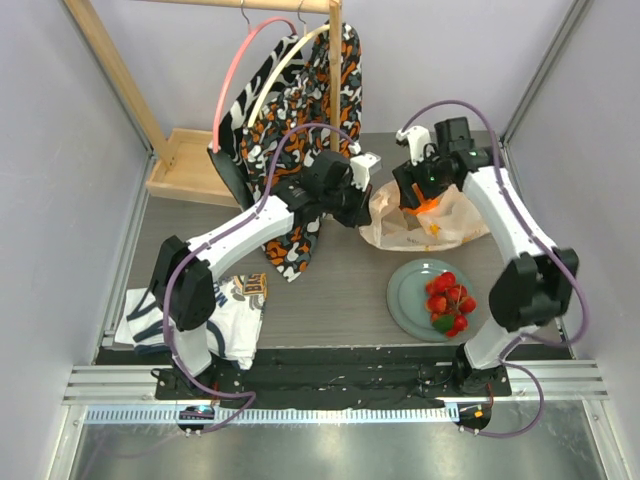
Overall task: Take the fake fruits out of the plastic bag
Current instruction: Take out the fake fruit from the plastic bag, then place the fake fruit on the plate, then take out the fake fruit from the plastic bag, then place the fake fruit on the plate, then take out the fake fruit from the plastic bag.
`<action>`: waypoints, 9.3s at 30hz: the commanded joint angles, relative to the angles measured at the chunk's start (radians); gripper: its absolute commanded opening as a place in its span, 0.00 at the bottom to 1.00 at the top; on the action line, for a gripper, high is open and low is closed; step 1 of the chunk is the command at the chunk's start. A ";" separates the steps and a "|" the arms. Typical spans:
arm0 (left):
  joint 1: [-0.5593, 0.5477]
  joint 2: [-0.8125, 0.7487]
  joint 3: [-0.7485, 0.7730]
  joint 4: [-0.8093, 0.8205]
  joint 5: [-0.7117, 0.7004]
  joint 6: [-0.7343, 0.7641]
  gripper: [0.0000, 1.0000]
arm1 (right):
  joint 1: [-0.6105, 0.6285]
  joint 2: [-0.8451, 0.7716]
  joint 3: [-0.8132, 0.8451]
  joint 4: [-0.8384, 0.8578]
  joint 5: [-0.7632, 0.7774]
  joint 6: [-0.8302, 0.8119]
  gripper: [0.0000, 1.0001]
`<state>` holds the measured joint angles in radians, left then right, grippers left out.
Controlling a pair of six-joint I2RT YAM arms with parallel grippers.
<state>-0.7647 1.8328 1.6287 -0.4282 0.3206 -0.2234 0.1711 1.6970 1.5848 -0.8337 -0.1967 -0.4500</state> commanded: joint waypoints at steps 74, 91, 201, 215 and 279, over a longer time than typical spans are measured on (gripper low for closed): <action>0.120 -0.016 0.062 0.043 0.040 -0.040 0.00 | 0.209 -0.266 -0.098 0.031 0.086 -0.016 0.63; 0.120 -0.101 0.042 0.040 0.126 -0.096 0.00 | 0.188 0.004 -0.118 0.203 0.284 -0.027 0.34; 0.120 -0.089 0.006 0.029 0.106 0.004 0.00 | 0.297 -0.161 -0.451 -0.171 0.163 -0.777 0.29; 0.122 -0.069 0.014 0.019 0.124 0.009 0.00 | 0.294 -0.189 -0.102 -0.361 0.030 -0.616 1.00; -0.019 -0.474 -0.529 0.074 -0.124 0.154 0.00 | 0.199 0.228 -0.034 0.295 0.215 0.142 0.90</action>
<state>-0.7780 1.3823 1.1252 -0.3569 0.1837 -0.0391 0.3866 1.8866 1.4605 -0.5694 0.0456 -0.3382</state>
